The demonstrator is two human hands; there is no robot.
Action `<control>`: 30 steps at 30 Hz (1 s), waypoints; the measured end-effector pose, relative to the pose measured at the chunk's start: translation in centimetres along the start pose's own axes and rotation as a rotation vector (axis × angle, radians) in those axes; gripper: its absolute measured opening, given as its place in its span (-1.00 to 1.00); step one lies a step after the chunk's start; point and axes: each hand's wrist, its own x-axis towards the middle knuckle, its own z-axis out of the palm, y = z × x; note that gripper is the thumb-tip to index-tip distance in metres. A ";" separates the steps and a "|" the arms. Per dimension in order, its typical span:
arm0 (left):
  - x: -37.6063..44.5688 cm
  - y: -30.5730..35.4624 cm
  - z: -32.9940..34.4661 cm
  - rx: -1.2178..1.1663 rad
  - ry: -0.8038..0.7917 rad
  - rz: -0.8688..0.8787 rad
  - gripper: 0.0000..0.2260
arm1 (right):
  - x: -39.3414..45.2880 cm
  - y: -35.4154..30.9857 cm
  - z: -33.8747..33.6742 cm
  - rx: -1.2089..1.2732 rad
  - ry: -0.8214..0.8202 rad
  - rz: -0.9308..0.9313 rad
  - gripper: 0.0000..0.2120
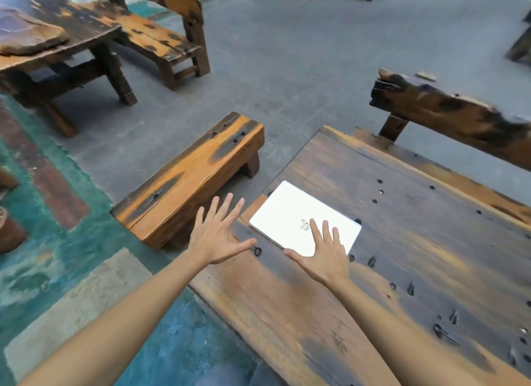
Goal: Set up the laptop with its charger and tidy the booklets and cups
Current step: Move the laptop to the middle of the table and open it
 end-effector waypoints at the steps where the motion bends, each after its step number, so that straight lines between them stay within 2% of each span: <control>1: 1.0 0.0 0.4 -0.020 -0.028 0.007 -0.09 | 0.4 0.6 0.0 0.025 -0.013 0.052 0.10; 7: 8.4 0.7 2.7 -0.274 -0.253 0.018 -0.10 | 3.3 4.1 0.2 0.299 -0.078 0.414 0.15; 10: 11.7 0.9 4.1 -0.336 -0.354 0.044 -0.23 | 4.4 5.2 0.6 0.480 -0.064 0.595 0.18; 13: 15.0 1.2 5.1 -0.467 -0.377 0.096 -0.39 | 5.8 6.0 0.9 0.652 -0.038 0.758 0.22; 17: 19.2 1.6 6.4 -0.574 -0.486 0.112 -0.54 | 8.0 7.2 1.4 0.760 0.005 0.871 0.22; 20: 21.5 1.7 7.7 -0.616 -0.563 0.033 -0.52 | 9.0 7.4 2.3 0.890 0.041 0.948 0.20; 23: 23.0 2.0 8.9 -0.692 -0.628 -0.090 -0.32 | 10.3 7.1 3.6 0.983 0.118 1.011 0.17; 26: 23.4 2.5 10.1 -0.714 -0.628 -0.181 -0.17 | 11.3 6.6 4.9 0.974 0.196 1.044 0.11; 28: 23.2 2.8 10.5 -0.729 -0.580 -0.218 -0.20 | 11.5 6.3 5.5 0.948 0.226 1.080 0.07; 30: 23.2 3.0 11.0 -0.754 -0.518 -0.220 -0.35 | 11.7 6.4 5.7 0.925 0.237 1.146 0.07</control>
